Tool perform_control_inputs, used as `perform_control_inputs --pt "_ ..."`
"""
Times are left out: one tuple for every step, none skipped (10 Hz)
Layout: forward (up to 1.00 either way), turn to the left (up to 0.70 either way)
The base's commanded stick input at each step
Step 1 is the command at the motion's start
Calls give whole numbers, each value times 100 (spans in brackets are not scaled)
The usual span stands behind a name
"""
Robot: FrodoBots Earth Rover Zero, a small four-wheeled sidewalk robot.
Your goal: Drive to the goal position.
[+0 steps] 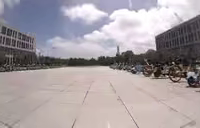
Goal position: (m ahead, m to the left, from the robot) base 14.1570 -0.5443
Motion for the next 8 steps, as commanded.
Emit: perform_control_inputs --pt "100 0" --pt "100 0" --pt "100 0" --pt "100 0" --pt "100 0" --pt "100 0" --pt "100 0" --pt "100 0"
